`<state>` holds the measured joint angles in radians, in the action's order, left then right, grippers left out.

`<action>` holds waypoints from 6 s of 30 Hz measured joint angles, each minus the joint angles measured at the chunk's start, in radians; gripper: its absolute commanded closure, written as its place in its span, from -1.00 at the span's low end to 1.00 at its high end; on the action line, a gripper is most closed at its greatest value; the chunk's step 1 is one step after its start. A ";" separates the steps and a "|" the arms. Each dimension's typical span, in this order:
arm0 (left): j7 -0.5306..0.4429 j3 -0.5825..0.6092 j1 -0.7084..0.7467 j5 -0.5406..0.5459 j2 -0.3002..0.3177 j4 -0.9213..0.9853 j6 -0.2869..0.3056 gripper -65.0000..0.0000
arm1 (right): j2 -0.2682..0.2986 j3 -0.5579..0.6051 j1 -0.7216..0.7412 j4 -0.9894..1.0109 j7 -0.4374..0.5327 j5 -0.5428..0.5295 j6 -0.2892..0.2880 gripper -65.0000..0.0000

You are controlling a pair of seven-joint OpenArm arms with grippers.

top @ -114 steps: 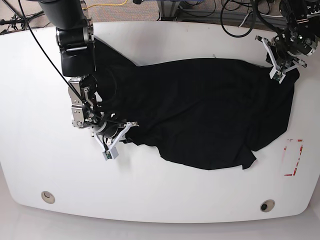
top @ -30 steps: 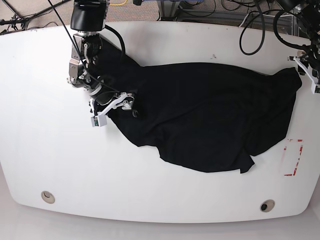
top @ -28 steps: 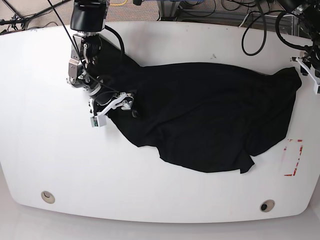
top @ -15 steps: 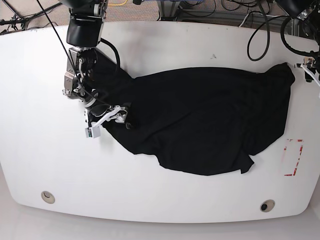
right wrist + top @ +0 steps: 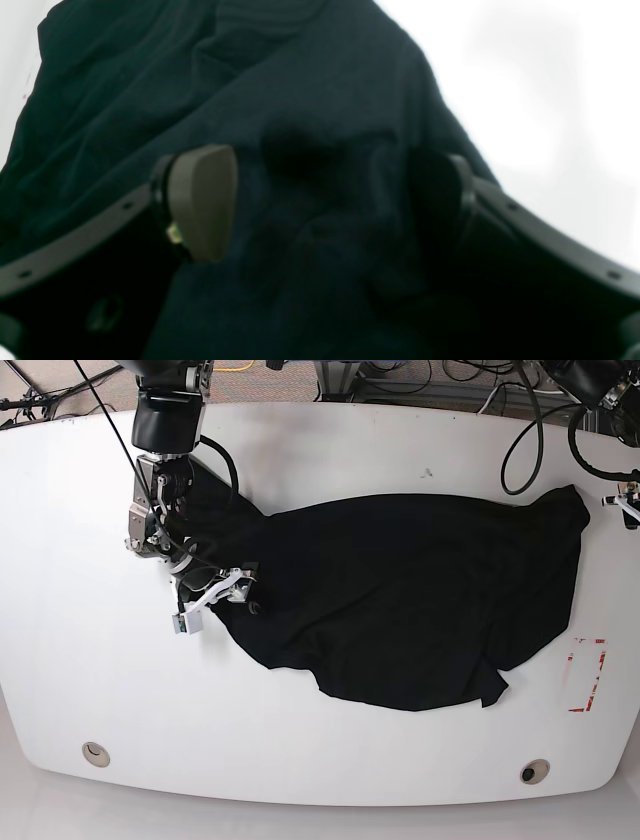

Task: Fold the T-shirt properly
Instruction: 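Drag the shirt edge with the right gripper back toward the shirt center, then move the left gripper with its held fabric toward the right gripper, then pull the shirt edge with the right gripper away from the left gripper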

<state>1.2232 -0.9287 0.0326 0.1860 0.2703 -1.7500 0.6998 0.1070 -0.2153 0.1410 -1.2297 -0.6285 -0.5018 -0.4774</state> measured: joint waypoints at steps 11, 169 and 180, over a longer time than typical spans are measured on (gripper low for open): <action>0.032 0.026 -0.050 0.003 -0.058 0.001 -0.002 0.14 | -0.011 0.002 -0.024 -0.054 -0.018 0.007 0.002 -0.68; -0.112 0.270 -0.034 -0.072 -0.161 0.201 -0.003 0.73 | 0.024 0.066 -0.214 -0.238 -0.027 0.008 -0.028 0.47; -0.064 0.306 -0.060 -0.085 -0.161 0.188 -0.003 0.98 | 0.023 0.065 -0.227 -0.371 -0.064 0.016 -0.024 0.56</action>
<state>1.1595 -0.6228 -0.0269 0.1013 0.1089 -1.5623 0.6971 0.1303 -0.1505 -0.0856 -1.6005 -0.6926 -0.4854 -0.5011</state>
